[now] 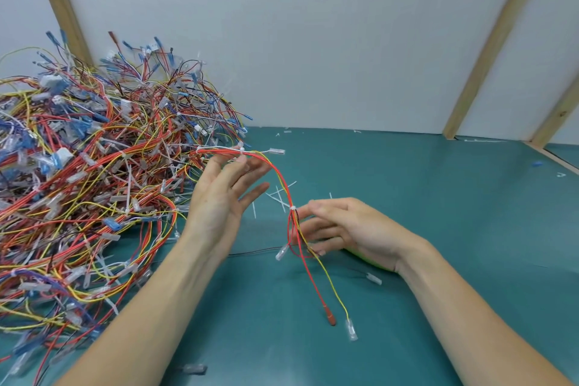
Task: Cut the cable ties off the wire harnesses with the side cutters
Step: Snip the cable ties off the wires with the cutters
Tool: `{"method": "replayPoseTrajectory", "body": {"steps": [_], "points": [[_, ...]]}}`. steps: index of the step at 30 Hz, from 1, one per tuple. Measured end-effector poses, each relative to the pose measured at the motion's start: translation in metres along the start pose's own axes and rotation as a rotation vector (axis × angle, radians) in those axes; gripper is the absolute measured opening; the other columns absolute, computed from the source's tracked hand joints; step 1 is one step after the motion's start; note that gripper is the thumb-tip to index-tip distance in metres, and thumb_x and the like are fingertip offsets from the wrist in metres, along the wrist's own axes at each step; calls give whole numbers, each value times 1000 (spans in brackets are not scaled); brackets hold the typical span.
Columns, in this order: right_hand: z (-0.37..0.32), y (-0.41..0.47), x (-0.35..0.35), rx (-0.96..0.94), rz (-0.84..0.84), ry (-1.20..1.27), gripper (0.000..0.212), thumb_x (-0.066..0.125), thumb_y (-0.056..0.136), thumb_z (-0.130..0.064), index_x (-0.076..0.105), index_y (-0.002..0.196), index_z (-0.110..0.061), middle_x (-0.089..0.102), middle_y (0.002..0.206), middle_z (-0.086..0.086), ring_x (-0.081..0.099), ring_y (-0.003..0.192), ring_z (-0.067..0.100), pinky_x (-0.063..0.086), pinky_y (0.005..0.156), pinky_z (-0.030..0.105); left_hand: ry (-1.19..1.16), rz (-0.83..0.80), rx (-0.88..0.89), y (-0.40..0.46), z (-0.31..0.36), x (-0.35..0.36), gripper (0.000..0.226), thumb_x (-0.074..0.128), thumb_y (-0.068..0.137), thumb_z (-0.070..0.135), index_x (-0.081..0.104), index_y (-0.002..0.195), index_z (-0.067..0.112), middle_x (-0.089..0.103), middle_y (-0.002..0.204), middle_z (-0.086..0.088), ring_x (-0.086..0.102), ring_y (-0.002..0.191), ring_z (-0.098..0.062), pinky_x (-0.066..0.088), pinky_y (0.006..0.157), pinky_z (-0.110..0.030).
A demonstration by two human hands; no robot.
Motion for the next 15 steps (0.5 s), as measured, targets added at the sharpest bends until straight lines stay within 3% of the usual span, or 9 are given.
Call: {"method": "replayPoseTrajectory", "body": {"steps": [2, 6, 8, 10, 13, 15], "points": [[-3, 3, -9, -41, 94, 53, 48, 55, 99, -55, 73, 122, -17, 75, 120, 10, 72, 114, 24, 57, 101, 38, 3, -15, -9, -3, -1, 5, 15, 53, 100, 15, 64, 108, 23, 67, 77, 5, 72, 80, -14, 59, 72, -28], [-11, 2, -5, -93, 103, 116, 66, 54, 90, -68, 69, 127, -15, 75, 121, 9, 70, 117, 25, 55, 103, 38, 71, -22, -44, -10, -11, 15, 15, 56, 97, 16, 70, 96, 21, 59, 65, 6, 66, 64, -12, 55, 61, -24], [-20, -3, 3, -155, 133, -41, 59, 56, 91, -66, 71, 121, -18, 78, 112, 5, 71, 114, 16, 49, 105, 26, 198, 21, -18, -11, -14, 14, 13, 55, 97, 10, 68, 98, 15, 55, 59, 5, 60, 57, -12, 51, 58, -22], [-32, -6, 12, -242, 188, -224, 45, 67, 87, -58, 75, 109, -20, 80, 98, 1, 73, 102, 10, 50, 90, 18, 331, 83, 49, -12, -12, 9, 13, 58, 95, 7, 69, 97, 12, 51, 55, 6, 51, 54, -12, 43, 55, -21], [-33, -7, 26, -278, 220, -363, 33, 80, 74, -51, 77, 92, -22, 75, 81, 8, 67, 76, 12, 53, 77, 41, 487, 154, 178, -16, -2, 5, 10, 63, 85, 15, 72, 91, 14, 50, 54, 9, 42, 57, -14, 37, 52, -19], [-31, -6, 39, -302, 165, -402, 26, 82, 80, -41, 75, 84, -16, 70, 75, 15, 59, 68, 15, 52, 70, 45, 514, 158, 215, -19, 0, 6, 13, 61, 82, 19, 71, 90, 16, 49, 55, 9, 42, 58, -15, 37, 52, -21]]}}
Point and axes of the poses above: each hand's wrist, its own y-axis towards the middle knuckle, its own x-axis out of the palm, z = x × y, the point moved 9 cm from there along y, towards the middle knuckle
